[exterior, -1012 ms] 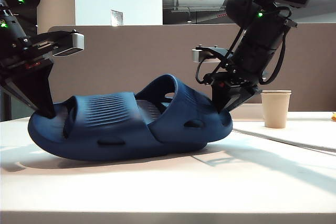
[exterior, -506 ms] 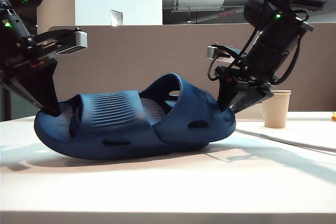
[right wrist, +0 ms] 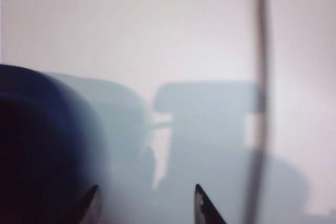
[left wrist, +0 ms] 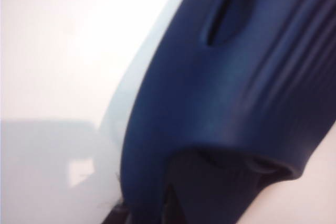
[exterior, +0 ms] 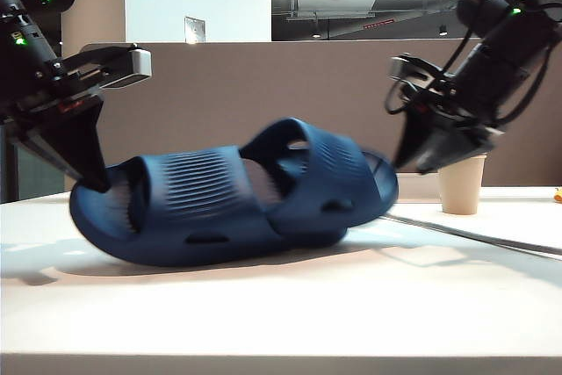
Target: Interlock the pair of blue slippers on the table with their fronts facing up.
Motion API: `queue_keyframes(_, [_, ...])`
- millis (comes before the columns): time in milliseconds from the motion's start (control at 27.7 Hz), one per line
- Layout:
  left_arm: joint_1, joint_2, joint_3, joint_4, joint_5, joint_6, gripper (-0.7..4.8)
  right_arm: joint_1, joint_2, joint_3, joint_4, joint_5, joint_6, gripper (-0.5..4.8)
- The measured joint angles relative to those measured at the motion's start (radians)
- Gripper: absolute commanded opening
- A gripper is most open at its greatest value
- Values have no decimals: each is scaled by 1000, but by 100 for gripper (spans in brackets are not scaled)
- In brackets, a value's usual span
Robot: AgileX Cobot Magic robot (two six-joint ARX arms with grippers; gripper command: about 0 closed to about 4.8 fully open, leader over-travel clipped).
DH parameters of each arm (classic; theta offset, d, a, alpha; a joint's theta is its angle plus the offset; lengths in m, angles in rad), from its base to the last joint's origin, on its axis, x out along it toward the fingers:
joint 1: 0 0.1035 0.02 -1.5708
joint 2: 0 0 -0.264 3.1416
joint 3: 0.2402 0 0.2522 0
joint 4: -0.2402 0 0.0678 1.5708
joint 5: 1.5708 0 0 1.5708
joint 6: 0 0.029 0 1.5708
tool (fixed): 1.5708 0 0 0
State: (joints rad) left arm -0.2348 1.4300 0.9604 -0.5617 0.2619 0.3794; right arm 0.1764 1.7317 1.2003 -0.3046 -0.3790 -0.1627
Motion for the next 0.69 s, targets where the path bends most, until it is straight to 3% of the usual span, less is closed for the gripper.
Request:
queue_keyframes(181, [6,0,0,-6,-24,1,-4,-90,-4,0,-19,-64,66,221])
queue_keyframes(325, [6,0,0,-5,-27,-8,-4,-95,-31,0,-22,-137,94,221])
queue_keyframes(687, [6,40,2,29,-28,-67,-1,-101,-172,0,39,-169,152,221])
